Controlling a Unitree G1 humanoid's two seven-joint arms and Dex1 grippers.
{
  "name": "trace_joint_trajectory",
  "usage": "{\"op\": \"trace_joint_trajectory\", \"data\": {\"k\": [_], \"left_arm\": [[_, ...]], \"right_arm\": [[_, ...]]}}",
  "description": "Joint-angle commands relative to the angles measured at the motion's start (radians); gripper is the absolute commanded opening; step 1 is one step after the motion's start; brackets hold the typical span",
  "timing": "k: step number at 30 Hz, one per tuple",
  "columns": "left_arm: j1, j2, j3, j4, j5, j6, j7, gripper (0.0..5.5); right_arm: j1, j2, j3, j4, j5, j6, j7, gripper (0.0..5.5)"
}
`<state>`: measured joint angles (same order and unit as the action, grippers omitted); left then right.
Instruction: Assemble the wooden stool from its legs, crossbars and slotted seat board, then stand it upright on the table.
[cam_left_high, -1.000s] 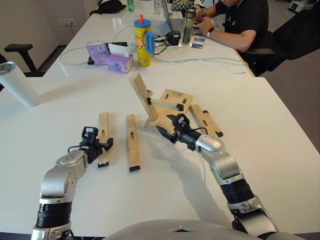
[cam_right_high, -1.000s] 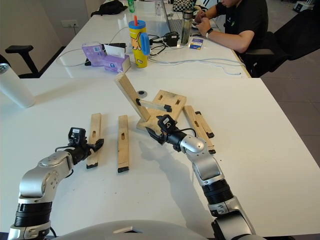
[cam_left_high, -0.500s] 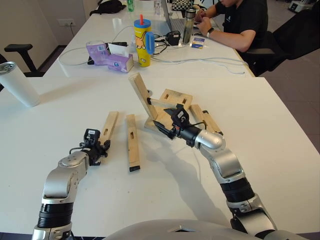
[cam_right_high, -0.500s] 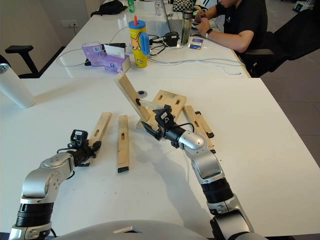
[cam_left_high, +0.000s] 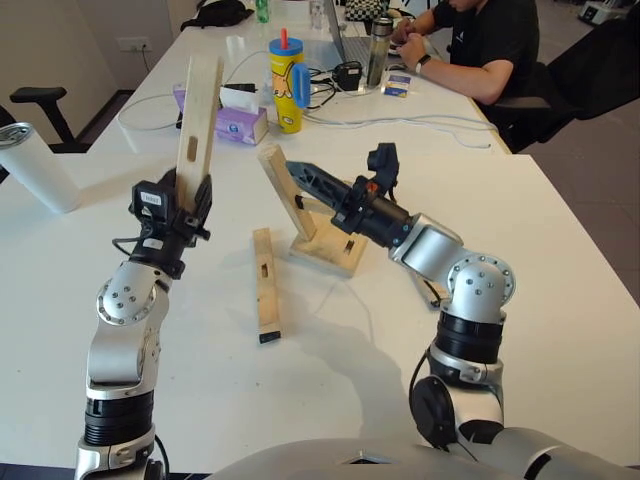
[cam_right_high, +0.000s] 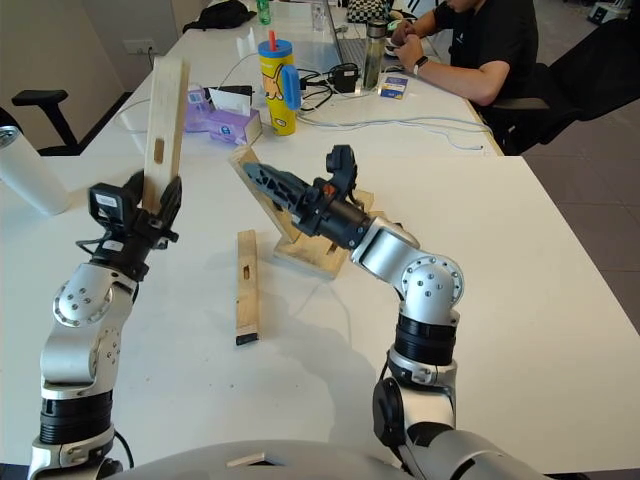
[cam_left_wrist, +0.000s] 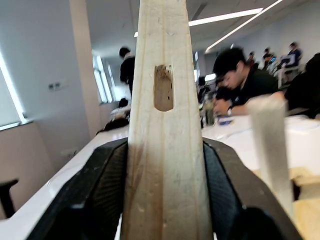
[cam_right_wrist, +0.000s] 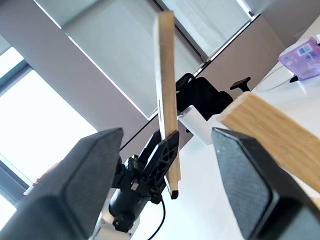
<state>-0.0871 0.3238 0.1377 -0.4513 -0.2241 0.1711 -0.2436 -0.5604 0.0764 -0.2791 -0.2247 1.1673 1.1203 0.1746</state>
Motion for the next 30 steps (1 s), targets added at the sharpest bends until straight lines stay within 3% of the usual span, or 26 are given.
{"op": "trace_joint_trajectory", "data": {"k": [1, 9, 17, 30], "left_arm": [[-0.036, -0.001, -0.029, -0.077, -0.063, 0.022, -0.046, 2.06], [-0.016, 0.06, -0.129, -0.124, -0.087, 0.096, -0.168, 2.06], [0.011, 0.12, -0.181, -0.115, -0.016, 0.093, -0.22, 2.06], [0.01, 0.113, -0.184, -0.095, 0.009, 0.079, -0.231, 2.06]], "right_arm": [[-0.059, 0.006, -0.036, 0.025, 0.14, -0.006, -0.108, 3.26], [-0.094, -0.029, -0.018, 0.033, 0.261, -0.081, -0.192, 3.26], [-0.109, -0.09, 0.011, 0.064, 0.216, -0.163, -0.202, 3.26], [-0.102, -0.124, 0.049, 0.082, 0.223, -0.192, -0.19, 1.24]]}}
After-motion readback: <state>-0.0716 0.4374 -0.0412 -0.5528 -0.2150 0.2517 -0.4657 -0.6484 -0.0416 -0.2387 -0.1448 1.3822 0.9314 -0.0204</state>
